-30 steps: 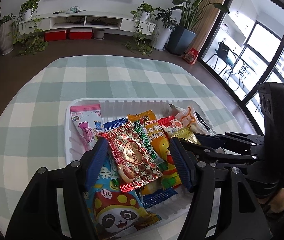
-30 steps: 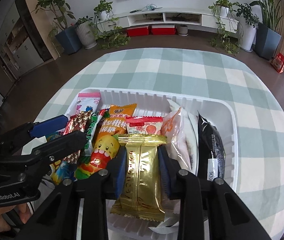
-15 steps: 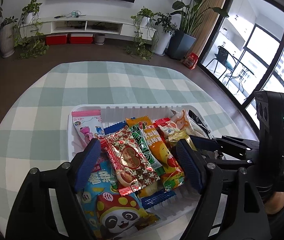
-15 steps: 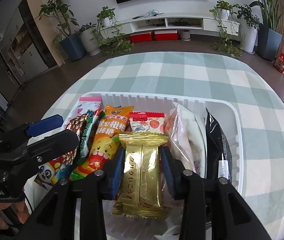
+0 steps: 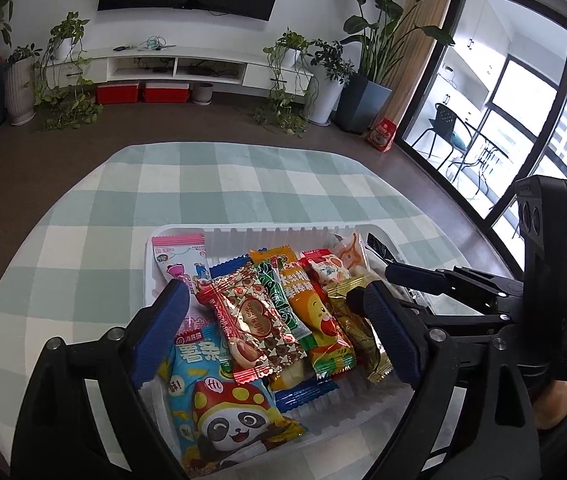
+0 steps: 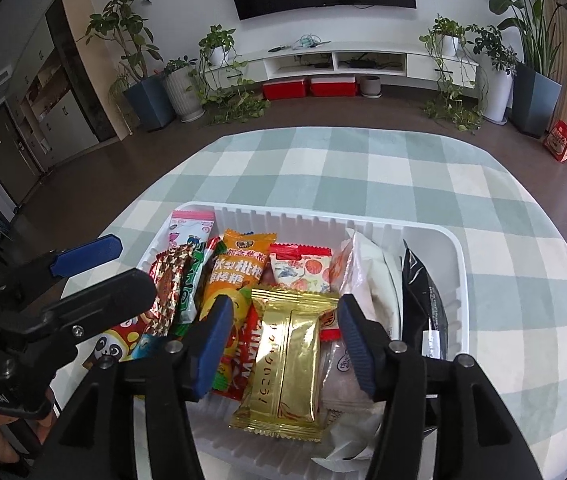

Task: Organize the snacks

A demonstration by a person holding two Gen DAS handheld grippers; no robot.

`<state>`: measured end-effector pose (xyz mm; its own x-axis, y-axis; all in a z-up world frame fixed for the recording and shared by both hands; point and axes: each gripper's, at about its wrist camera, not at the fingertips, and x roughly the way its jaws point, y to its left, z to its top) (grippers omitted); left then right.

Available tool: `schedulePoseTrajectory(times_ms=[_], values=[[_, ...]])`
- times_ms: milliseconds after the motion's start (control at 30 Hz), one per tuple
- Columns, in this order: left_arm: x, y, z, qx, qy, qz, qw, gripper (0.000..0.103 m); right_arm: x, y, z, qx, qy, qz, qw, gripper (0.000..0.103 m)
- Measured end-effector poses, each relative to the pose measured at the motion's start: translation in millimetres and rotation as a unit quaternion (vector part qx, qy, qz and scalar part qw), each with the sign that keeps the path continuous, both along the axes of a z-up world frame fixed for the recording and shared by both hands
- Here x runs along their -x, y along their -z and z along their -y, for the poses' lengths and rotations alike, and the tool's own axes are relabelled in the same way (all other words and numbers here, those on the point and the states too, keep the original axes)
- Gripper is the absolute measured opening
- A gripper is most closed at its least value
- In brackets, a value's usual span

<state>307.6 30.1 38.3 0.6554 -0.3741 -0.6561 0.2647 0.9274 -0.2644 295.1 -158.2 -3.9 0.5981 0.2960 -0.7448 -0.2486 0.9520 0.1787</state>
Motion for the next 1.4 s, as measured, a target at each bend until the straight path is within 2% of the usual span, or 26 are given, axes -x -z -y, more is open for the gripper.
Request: schedulePoseTrajectory(times_ms=[233,333,400,500,600,667,733,767,833,900,1000,1100,1167,1233,1300,1400], values=[[16,-9,-1,-0.013,-0.010,0.023,0.9996,0.091,11,-17,12,-0.007,0.017,0.034,0.999,0.068],[31,-19,0,-0.023,-0.016,0.047,0.9985,0.092,18,-28,18,-0.014,0.024,0.050,0.998,0.073],[44,-28,1,-0.032,-0.021,0.071,0.9968,0.098,26,-36,23,-0.024,0.031,0.062,0.997,0.079],[72,-45,5,-0.061,-0.038,0.119,0.9904,0.098,44,-49,32,-0.041,0.045,0.085,0.994,0.086],[102,-62,7,-0.087,-0.071,0.162,0.9804,0.098,69,-63,42,-0.053,0.067,0.120,0.989,0.092],[130,-75,7,-0.084,-0.085,0.202,0.9720,0.101,94,-74,50,-0.060,0.091,0.158,0.981,0.096],[156,-87,6,-0.068,-0.087,0.236,0.9654,0.103,125,-89,56,-0.066,0.116,0.215,0.968,0.099],[168,-93,6,-0.068,-0.097,0.247,0.9617,0.103,144,-98,58,-0.067,0.128,0.251,0.957,0.103],[185,-104,9,-0.077,-0.117,0.249,0.9583,0.103,183,-114,60,-0.060,0.159,0.332,0.928,0.103],[202,-112,11,-0.085,-0.133,0.247,0.9561,0.103,215,-126,58,-0.043,0.178,0.390,0.902,0.103],[231,-126,13,-0.085,-0.138,0.267,0.9501,0.103,246,-141,52,-0.015,0.195,0.424,0.884,0.103],[255,-135,14,-0.101,-0.169,0.268,0.9431,0.103,273,-154,54,-0.024,0.209,0.449,0.868,0.103],[269,-138,15,-0.101,-0.170,0.263,0.9444,0.103,290,-162,54,-0.028,0.216,0.462,0.860,0.103],[283,-139,18,-0.101,-0.167,0.261,0.9455,0.103,304,-166,54,-0.034,0.218,0.465,0.857,0.103],[294,-137,23,-0.109,-0.169,0.255,0.9457,0.103,313,-167,55,-0.039,0.216,0.460,0.861,0.103],[305,-131,29,-0.105,-0.159,0.234,0.9535,0.103,320,-164,56,-0.032,0.217,0.438,0.872,0.103]])
